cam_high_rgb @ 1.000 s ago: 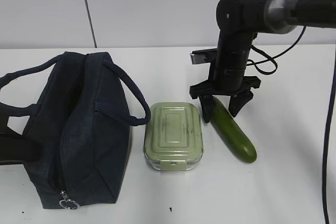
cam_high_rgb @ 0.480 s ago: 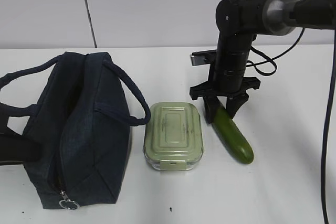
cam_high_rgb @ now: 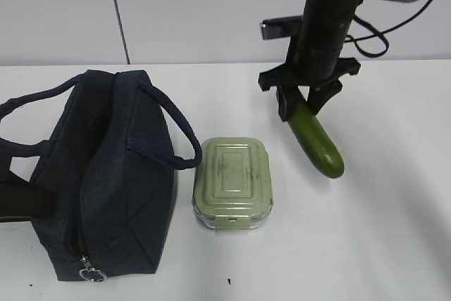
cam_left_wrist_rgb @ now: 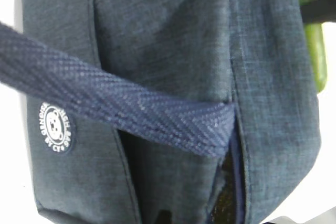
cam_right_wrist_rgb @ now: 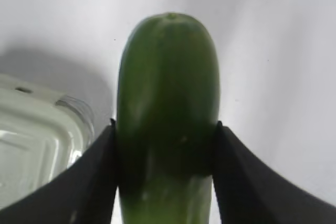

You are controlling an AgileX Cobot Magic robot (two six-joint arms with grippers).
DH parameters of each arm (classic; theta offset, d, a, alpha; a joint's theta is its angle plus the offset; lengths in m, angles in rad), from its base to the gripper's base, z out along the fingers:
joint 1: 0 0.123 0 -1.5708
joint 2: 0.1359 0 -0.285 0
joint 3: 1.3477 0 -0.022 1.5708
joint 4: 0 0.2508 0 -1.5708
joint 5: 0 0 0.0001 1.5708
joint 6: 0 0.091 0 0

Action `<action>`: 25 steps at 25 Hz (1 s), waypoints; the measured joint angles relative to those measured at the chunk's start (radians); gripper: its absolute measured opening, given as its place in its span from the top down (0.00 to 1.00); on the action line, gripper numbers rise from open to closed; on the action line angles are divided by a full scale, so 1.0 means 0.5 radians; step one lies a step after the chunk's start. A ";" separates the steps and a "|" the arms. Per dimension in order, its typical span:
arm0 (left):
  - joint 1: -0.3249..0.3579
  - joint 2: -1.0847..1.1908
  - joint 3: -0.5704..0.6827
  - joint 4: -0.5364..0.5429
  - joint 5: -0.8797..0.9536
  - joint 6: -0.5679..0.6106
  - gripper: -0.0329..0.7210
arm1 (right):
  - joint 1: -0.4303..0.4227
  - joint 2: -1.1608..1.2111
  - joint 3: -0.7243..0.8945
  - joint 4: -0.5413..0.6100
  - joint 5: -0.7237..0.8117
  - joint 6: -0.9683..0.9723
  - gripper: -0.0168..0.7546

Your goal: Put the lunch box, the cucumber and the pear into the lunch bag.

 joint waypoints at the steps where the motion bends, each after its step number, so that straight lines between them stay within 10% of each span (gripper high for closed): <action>1: 0.000 0.000 0.000 0.000 0.000 0.000 0.97 | 0.000 -0.048 -0.028 0.000 0.000 0.000 0.49; 13: 0.000 0.000 0.000 0.006 0.004 0.000 0.97 | 0.035 -0.279 -0.355 0.963 0.032 -0.282 0.49; 25: 0.000 0.000 0.000 0.008 0.004 0.000 0.97 | 0.427 -0.149 -0.357 1.810 -0.186 -0.653 0.49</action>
